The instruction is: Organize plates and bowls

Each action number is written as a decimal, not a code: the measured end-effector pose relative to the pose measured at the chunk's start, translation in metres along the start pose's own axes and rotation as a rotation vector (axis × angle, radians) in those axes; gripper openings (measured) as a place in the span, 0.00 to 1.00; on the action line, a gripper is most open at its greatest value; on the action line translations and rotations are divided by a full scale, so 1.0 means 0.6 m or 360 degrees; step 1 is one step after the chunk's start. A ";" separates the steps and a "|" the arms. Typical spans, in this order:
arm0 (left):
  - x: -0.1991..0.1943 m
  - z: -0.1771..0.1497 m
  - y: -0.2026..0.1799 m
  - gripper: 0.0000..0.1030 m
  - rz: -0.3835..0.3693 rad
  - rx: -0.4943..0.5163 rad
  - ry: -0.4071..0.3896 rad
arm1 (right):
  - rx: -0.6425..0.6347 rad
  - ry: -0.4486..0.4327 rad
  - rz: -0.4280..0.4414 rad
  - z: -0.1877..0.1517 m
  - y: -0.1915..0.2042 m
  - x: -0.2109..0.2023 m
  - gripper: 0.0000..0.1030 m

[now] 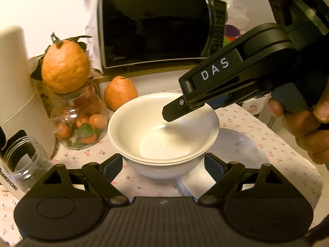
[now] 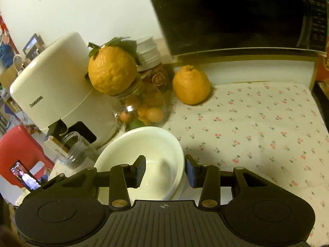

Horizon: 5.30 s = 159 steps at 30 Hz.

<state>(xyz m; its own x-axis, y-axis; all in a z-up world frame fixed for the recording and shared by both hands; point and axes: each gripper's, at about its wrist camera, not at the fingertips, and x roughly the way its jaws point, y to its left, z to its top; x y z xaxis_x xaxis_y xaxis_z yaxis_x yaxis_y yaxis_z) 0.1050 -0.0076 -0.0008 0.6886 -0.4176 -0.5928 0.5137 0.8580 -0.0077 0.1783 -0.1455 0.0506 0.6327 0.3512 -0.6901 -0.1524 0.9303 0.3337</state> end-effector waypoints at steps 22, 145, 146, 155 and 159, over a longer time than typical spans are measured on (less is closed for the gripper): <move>0.052 -0.029 -0.095 0.82 -0.0167 -0.0005 0.0112 | 0.0137 -0.0023 -0.0150 -0.082 -0.106 -0.065 0.39; -0.060 -0.089 -0.118 1.00 0.0630 -0.0473 0.0470 | -0.0025 -0.0010 -0.0657 -0.279 -0.057 -0.183 0.98; -0.060 -0.089 -0.118 1.00 0.0630 -0.0472 0.0470 | -0.0026 -0.0010 -0.0657 -0.279 -0.057 -0.183 0.98; -0.061 -0.093 -0.118 1.00 0.0619 -0.0475 0.0482 | -0.0036 -0.0010 -0.0660 -0.281 -0.057 -0.185 0.98; -0.062 -0.095 -0.118 1.00 0.0619 -0.0474 0.0484 | -0.0038 -0.0009 -0.0660 -0.282 -0.057 -0.186 0.98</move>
<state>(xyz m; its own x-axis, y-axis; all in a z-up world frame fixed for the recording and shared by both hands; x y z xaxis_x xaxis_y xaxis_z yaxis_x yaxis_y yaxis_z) 0.0138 -0.0360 -0.0240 0.5974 0.0123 -0.8019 0.0556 0.9968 0.0568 -0.0153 -0.1987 0.0075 0.6483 -0.0542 -0.7594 0.0987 0.9950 0.0132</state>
